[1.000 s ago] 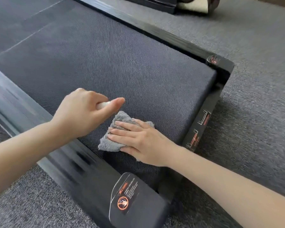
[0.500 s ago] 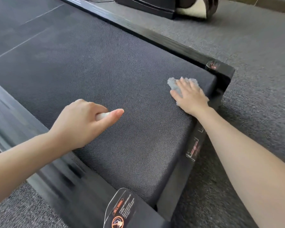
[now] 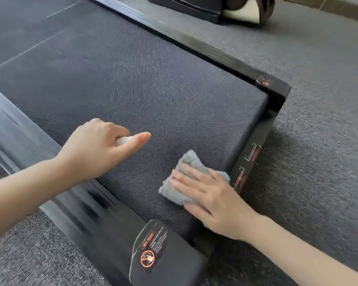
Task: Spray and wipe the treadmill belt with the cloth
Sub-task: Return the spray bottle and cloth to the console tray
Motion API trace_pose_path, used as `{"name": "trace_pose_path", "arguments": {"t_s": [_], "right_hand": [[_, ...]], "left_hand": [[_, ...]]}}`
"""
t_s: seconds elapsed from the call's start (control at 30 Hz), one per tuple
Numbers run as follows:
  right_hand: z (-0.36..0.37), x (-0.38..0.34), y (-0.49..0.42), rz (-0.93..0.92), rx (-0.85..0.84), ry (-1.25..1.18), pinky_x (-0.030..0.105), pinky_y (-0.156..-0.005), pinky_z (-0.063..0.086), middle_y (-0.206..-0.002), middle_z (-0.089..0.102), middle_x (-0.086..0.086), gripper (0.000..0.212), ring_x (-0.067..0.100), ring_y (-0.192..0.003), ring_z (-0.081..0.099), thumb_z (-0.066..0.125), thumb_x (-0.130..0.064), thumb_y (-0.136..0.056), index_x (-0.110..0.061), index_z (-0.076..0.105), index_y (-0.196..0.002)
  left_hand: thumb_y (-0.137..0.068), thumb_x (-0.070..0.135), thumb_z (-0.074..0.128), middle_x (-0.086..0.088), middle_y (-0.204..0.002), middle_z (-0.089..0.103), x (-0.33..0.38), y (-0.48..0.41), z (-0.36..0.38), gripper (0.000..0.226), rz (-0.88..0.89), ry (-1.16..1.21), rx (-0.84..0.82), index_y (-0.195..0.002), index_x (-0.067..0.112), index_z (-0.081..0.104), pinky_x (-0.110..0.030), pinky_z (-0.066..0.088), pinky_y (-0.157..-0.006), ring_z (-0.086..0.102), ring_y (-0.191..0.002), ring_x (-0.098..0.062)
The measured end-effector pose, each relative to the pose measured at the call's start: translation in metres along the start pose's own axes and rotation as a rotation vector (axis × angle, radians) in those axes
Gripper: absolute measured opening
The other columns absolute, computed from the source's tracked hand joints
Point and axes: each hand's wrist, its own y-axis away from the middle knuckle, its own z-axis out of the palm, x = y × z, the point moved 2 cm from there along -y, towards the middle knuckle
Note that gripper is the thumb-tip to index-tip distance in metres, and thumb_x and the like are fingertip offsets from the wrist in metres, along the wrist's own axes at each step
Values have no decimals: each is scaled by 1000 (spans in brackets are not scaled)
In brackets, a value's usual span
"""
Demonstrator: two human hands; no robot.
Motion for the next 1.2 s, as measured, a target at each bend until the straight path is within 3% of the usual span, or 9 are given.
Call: {"name": "trace_pose_path", "arguments": {"t_s": [0.2,0.3,0.4,0.6,0.73,0.83,1.03,1.13,1.2], "right_hand": [[-9,-4,4,49,-30,-156,35,-119,4,-154,23,-23,52,-4,-144,6,33,-49,-98,-33,32,-147],[-19,-6,0,148,240,-408,36,-117,19,-143,46,-18,44,0,-137,33,51,-36,-94,-26,51,-137],[-29,5,-10,379,455,-385,37,-105,39,-120,57,-11,39,6,-117,51,66,-22,-87,-24,58,-126],[-41,23,-39,612,66,-97,37,-97,38,-104,53,-7,47,16,-107,44,70,-51,-75,-23,59,-110],[-47,22,-48,649,-76,-162,41,-96,41,-90,54,-10,46,17,-99,51,70,-47,-78,-20,54,-111],[-48,18,-49,669,-137,-171,41,-96,42,-80,50,-13,36,15,-94,53,68,-42,-83,-18,57,-107],[-48,10,-51,607,-33,-207,31,-75,43,-83,53,-10,14,13,-84,52,65,-34,-85,-24,55,-81],[-59,8,-51,614,105,-293,25,-63,42,-79,62,-7,14,10,-75,58,65,-31,-86,-25,53,-80],[-71,7,-55,611,190,-313,22,-65,44,-80,67,-6,15,8,-76,62,68,-31,-85,-22,57,-82]], "left_hand": [[-78,86,17,6,-41,19,12,-2,-2,74,40,8,8,-52,16,19,-29,20,-46,20,-39,-13],[-79,81,22,5,-41,19,16,-2,-3,70,42,6,11,-52,16,19,-30,21,-46,22,-40,-15],[-78,84,21,6,-42,19,18,0,-4,72,43,21,7,-53,16,19,-30,21,-47,21,-41,-15],[-79,80,23,5,-42,20,19,2,-6,70,27,51,5,-53,15,20,-30,21,-47,21,-41,-15],[-78,81,24,-2,-42,25,18,2,-5,74,31,100,22,-52,12,23,-34,28,-46,24,-41,-17],[-75,88,22,-15,-43,41,16,1,-5,93,-5,206,36,-52,0,37,-47,45,-56,42,-45,-31],[-77,85,30,-2,-41,50,17,1,-9,85,-123,417,44,-47,8,47,-18,40,-55,48,-41,-9],[-71,85,34,-4,-46,49,18,0,-14,90,-110,467,30,-60,-3,51,-26,39,-55,45,-46,-8],[-66,85,45,-14,-56,55,20,-2,-17,90,-115,498,28,-70,-5,51,-38,45,-60,47,-53,-10]]}}
